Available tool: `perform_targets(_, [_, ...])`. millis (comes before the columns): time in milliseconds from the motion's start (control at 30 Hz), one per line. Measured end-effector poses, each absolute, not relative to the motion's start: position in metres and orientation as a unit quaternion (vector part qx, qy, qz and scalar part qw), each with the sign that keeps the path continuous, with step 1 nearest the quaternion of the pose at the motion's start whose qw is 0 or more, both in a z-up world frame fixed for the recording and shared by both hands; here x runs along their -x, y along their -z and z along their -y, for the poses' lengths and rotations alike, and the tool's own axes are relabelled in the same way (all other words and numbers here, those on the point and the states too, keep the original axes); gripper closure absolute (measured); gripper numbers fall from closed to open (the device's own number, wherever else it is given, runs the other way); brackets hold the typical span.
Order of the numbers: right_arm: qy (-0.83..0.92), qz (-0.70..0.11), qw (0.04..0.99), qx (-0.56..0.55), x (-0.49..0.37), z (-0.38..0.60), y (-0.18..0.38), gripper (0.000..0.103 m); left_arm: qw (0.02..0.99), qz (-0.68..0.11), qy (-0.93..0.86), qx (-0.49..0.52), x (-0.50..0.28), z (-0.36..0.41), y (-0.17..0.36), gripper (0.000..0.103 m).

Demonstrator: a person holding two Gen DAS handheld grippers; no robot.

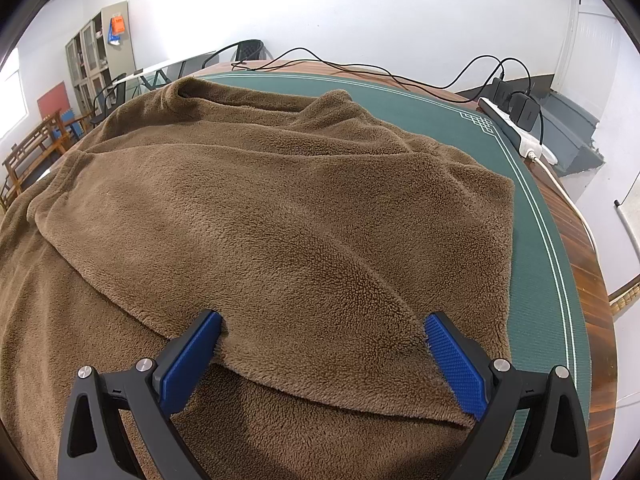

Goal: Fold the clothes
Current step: 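Raise the held side edge with the left gripper to fold it over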

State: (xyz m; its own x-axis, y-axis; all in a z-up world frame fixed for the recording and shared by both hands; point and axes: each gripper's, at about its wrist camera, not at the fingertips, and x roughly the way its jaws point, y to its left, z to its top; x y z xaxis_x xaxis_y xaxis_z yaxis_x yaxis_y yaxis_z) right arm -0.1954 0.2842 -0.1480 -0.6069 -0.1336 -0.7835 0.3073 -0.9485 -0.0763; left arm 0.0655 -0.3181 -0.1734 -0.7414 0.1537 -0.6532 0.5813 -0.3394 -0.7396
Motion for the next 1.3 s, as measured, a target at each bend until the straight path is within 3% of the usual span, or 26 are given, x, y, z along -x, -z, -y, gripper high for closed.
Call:
perform_targets(300, [0.890, -0.102, 0.124, -0.426, 0.196, -0.285, 0.148, 0.001, 0.130, -0.567, 0.761, -0.288, -0.044, 0.337, 0.170, 0.024])
perform_targets(367, [0.890, -0.102, 0.125, -0.426, 0.196, -0.285, 0.148, 0.001, 0.123, -0.559, 0.767, -0.291, -0.034, 0.341, 0.170, 0.049])
perform_targets(400, [0.890, -0.102, 0.125, -0.426, 0.196, -0.285, 0.148, 0.001, 0.118, -0.555, 0.768, -0.297, -0.030, 0.342, 0.170, 0.086])
perform_targets(433, [0.890, -0.102, 0.125, -0.426, 0.196, -0.285, 0.148, 0.001, 0.113, -0.550, 0.770, -0.304, -0.026, 0.343, 0.170, 0.095])
perform_targets(600, [0.890, -0.102, 0.125, -0.426, 0.196, -0.285, 0.148, 0.001, 0.118, -0.512, 0.799, -0.292, -0.019, 0.354, 0.146, 0.095])
perform_targets(900, [0.890, -0.101, 0.125, -0.426, 0.196, -0.285, 0.148, 0.001, 0.101, -0.478, 0.855, -0.173, -0.037, 0.411, 0.048, 0.095])
perform_targets(1300, [0.890, -0.101, 0.125, -0.426, 0.197, -0.286, 0.148, 0.001, 0.064, -0.419, 0.885, -0.191, 0.037, 0.391, 0.017, 0.095])
